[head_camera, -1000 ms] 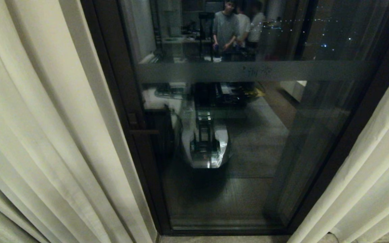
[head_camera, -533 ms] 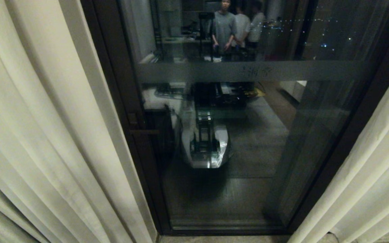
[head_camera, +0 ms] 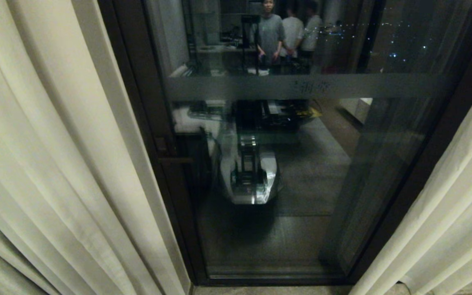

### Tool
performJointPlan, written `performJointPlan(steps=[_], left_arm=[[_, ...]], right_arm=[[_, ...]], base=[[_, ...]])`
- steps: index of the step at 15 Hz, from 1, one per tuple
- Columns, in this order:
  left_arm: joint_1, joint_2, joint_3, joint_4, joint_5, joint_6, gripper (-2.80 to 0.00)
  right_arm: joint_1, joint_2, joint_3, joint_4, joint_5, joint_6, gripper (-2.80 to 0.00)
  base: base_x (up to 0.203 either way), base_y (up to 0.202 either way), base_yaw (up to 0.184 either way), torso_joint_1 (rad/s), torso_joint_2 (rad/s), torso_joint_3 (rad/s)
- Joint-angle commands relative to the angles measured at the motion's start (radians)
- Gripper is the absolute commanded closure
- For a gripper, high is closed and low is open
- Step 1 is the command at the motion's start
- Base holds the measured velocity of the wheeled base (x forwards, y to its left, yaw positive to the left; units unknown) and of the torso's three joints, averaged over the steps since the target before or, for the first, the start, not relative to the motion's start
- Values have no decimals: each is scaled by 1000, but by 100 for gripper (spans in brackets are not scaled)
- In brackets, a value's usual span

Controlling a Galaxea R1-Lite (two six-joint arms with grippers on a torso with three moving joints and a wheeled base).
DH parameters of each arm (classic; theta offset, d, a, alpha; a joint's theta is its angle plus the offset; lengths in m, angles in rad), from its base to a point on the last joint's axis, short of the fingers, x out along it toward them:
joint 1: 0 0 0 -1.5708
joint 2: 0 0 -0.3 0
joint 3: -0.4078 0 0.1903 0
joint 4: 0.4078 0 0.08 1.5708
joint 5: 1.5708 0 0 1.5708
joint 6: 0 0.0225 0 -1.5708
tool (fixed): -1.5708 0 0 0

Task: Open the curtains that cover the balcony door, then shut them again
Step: Pull the inner curtains open on both sides

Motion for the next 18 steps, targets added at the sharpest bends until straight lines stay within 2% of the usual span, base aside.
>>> performJointPlan(steps=[1, 11, 18], left_arm=[[0, -3, 0, 0, 2, -2, 0], [0, -3, 0, -1, 1, -5, 0], [0, -3, 0, -1, 2, -5, 0]], right_arm=[[0, 2, 0, 1, 0, -1, 0], [0, 2, 0, -1, 0, -1, 0], [0, 2, 0, 1, 0, -1, 0]], base=[[0, 0, 0, 0, 0, 0], [0, 0, 0, 0, 0, 0], [1, -167, 1, 3, 0, 2]])
